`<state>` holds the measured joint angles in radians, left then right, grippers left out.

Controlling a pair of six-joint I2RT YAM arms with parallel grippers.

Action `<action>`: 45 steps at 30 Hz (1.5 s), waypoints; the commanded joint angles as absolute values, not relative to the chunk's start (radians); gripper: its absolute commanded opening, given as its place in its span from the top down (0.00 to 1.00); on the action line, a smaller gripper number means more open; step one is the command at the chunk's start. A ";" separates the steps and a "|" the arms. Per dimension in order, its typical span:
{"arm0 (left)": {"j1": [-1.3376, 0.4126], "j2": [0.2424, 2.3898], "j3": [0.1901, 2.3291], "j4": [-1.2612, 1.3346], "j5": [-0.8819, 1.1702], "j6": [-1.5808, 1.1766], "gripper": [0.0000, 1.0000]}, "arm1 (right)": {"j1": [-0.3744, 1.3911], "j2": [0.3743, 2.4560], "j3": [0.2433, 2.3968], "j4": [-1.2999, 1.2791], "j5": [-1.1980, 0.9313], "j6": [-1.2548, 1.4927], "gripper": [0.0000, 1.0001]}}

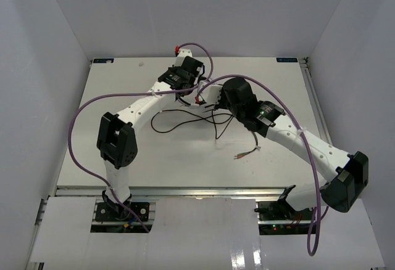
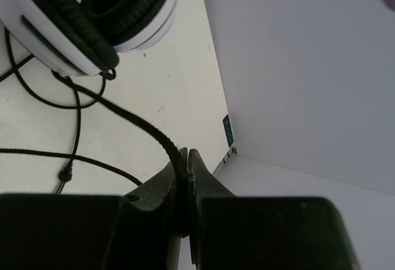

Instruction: Wrap the headphones

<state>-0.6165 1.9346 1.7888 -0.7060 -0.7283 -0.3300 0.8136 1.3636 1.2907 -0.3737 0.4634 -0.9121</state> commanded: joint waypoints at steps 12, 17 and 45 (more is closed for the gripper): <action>-0.610 1.640 1.534 -0.578 -0.114 -0.314 1.00 | 0.659 1.210 1.215 -0.227 -0.098 -0.858 0.92; -0.606 1.666 1.558 -0.555 0.130 -0.267 1.00 | 0.640 1.223 1.260 -0.229 -0.127 -0.866 0.92; -0.601 1.384 1.385 -0.261 0.575 -0.407 1.00 | 0.277 1.387 1.223 -0.030 -0.923 -0.331 0.38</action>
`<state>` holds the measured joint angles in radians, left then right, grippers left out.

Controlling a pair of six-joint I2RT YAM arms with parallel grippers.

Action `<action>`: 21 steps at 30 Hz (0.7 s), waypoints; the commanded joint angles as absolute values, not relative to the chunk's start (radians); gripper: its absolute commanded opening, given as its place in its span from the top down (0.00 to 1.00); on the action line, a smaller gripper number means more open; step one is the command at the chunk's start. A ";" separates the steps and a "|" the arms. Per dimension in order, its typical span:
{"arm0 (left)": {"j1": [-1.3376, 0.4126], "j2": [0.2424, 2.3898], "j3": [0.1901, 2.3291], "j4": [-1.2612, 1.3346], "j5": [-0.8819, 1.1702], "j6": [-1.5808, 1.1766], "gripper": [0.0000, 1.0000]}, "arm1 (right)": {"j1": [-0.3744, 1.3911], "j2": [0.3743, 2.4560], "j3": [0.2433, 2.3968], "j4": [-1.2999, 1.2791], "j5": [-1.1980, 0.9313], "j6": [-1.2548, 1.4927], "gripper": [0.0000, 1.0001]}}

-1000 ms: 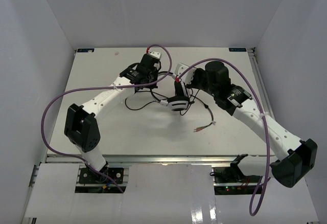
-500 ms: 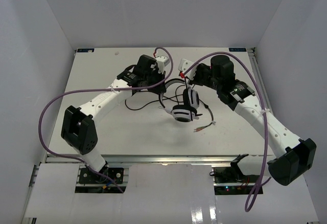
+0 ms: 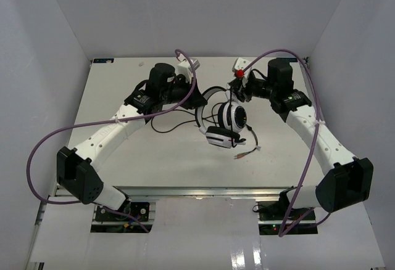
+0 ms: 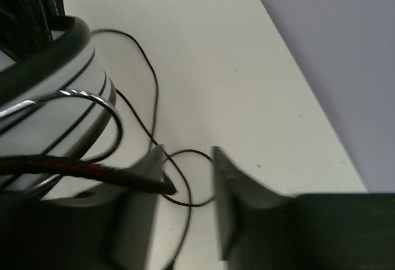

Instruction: Wrap the headphones

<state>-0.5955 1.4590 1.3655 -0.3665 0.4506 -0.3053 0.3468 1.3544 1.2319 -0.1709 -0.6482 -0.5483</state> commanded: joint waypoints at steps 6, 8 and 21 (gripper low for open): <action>-0.601 1.351 1.377 -0.168 0.561 -0.519 1.00 | 0.232 1.432 1.050 0.593 -1.255 0.283 0.24; -0.601 1.333 1.373 -0.132 0.552 -0.558 1.00 | 0.233 1.457 0.983 0.876 -1.284 0.518 0.19; -0.601 1.316 1.411 0.158 0.310 -0.919 1.00 | 0.370 1.434 0.805 1.374 -1.184 0.878 0.11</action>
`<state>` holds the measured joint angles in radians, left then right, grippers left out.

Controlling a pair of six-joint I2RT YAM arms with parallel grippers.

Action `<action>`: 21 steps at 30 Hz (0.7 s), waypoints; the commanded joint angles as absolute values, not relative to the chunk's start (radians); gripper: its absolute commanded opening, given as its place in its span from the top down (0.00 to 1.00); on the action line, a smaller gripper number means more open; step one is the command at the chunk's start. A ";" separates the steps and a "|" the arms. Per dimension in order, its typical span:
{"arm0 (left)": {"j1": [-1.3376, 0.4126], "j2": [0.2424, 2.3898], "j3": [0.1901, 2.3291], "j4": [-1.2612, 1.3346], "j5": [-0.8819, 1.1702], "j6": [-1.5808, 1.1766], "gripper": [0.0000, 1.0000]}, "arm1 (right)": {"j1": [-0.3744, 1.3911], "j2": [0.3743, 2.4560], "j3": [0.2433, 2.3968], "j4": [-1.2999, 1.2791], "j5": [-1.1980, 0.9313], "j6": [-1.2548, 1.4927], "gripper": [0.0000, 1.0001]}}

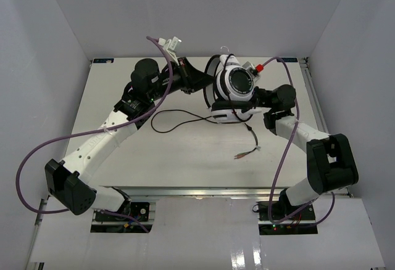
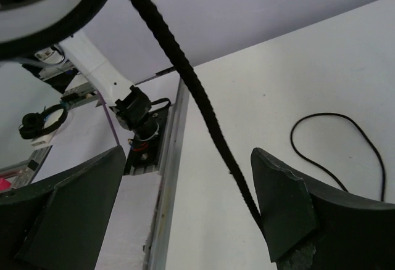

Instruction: Wrap the headphones

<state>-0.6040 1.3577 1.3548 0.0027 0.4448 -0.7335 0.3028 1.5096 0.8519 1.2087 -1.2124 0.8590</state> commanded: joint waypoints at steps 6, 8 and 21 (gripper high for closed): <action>-0.600 1.273 1.367 0.263 0.052 -1.076 1.00 | 0.413 1.376 0.717 1.287 -1.122 0.717 0.15; -0.600 1.279 1.382 0.257 -0.027 -1.135 1.00 | 0.435 1.383 0.716 1.314 -1.129 0.721 0.18; -0.573 1.319 1.725 -0.240 -0.357 -0.960 1.00 | 0.526 1.282 0.734 1.038 -1.094 0.508 0.92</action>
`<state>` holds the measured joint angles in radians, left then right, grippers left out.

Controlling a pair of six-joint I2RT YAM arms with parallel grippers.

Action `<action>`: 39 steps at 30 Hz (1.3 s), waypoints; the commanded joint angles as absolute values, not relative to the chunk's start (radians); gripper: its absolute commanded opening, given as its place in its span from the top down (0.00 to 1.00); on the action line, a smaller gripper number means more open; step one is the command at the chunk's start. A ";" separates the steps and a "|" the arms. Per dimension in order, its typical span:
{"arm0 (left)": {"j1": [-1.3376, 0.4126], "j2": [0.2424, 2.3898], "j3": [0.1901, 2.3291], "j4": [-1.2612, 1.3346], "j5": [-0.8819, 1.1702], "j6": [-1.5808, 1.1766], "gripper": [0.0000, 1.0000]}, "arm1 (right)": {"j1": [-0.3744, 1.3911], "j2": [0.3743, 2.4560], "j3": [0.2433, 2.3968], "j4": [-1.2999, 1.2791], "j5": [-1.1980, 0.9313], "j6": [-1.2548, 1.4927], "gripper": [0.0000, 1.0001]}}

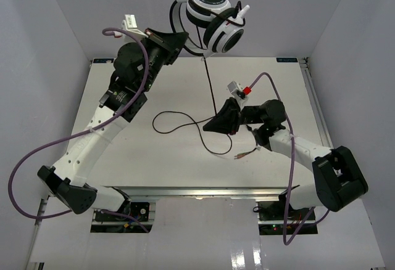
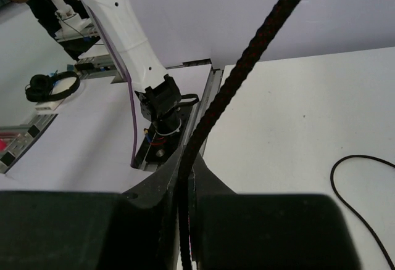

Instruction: Wrap the headphones

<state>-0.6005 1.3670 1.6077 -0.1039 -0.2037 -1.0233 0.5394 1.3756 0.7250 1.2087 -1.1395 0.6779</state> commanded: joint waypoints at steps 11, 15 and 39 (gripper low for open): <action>-0.522 1.364 1.826 -0.430 -0.576 -0.723 1.00 | 0.517 1.199 0.998 0.123 -0.917 -0.199 0.92; -0.522 1.422 1.775 -0.403 -0.636 -0.626 1.00 | 0.582 1.184 1.113 -0.118 -0.750 -0.408 0.92; -0.641 1.232 1.278 -0.413 -0.155 -0.148 1.00 | 0.564 1.322 1.266 -0.023 0.022 -0.761 0.86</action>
<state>-0.6464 1.4168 1.2778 -0.4858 -0.3235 -0.1536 0.7056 1.3521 1.2545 -0.1753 0.1238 -0.9120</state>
